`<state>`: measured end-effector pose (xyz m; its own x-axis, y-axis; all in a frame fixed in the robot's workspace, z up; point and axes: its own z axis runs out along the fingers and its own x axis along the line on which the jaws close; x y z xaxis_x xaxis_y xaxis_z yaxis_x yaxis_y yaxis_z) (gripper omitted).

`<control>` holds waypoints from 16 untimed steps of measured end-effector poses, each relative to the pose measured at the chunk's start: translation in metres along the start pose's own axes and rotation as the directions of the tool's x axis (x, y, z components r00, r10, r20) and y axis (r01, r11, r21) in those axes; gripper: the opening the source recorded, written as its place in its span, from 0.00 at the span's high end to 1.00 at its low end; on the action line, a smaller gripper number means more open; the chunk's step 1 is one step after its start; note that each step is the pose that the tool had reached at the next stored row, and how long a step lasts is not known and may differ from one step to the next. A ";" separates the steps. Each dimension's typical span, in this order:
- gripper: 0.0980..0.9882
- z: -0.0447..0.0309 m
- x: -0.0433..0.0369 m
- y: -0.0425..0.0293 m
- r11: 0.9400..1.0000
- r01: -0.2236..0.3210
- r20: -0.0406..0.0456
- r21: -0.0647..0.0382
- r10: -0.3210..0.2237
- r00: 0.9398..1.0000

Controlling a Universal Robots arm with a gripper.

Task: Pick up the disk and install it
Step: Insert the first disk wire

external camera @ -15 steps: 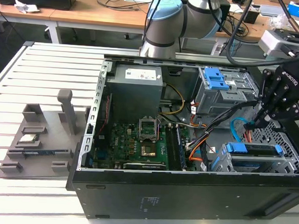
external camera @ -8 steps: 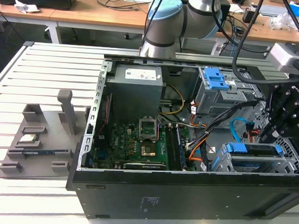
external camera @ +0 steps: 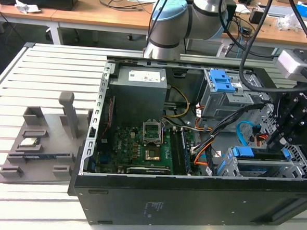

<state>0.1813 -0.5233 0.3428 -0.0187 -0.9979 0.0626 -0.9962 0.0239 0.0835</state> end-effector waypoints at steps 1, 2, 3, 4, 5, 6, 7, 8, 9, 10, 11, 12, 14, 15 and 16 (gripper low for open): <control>0.92 0.0006 0.0001 -0.0001 1.000 0.000 0.000 0.000 0.000 1.000; 0.92 0.0012 0.0001 -0.0005 1.000 0.000 0.000 0.000 0.000 1.000; 0.92 0.0016 0.0002 -0.0009 1.000 0.000 0.000 0.000 0.000 1.000; 0.92 0.0018 0.0002 -0.0012 1.000 0.000 0.000 0.000 0.000 1.000; 0.92 0.0024 0.0003 -0.0015 1.000 0.000 0.000 0.000 0.000 1.000; 0.92 0.0026 0.0003 -0.0016 1.000 0.000 0.000 0.000 0.000 1.000; 0.92 0.0028 0.0003 -0.0016 1.000 0.000 0.000 0.000 0.000 1.000; 0.92 0.0031 0.0003 -0.0017 1.000 0.000 0.000 0.000 0.000 1.000; 0.92 0.0036 0.0004 -0.0018 1.000 0.000 0.000 0.000 0.000 1.000; 0.92 0.0043 0.0004 -0.0019 1.000 0.000 0.000 0.000 0.000 1.000; 0.92 0.0050 0.0005 -0.0019 1.000 0.000 0.000 0.000 0.000 1.000; 0.92 0.0062 0.0005 -0.0021 1.000 0.000 0.000 0.000 0.000 1.000; 0.92 0.0072 0.0006 -0.0022 1.000 0.000 0.000 0.000 0.000 1.000; 0.92 0.0073 0.0006 -0.0021 1.000 0.000 0.000 0.000 0.000 1.000; 0.84 0.0075 0.0006 -0.0021 1.000 0.000 0.000 0.000 0.000 1.000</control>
<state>0.1828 -0.5244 0.3352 -0.0187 -0.9979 0.0627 -0.9962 0.0239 0.0836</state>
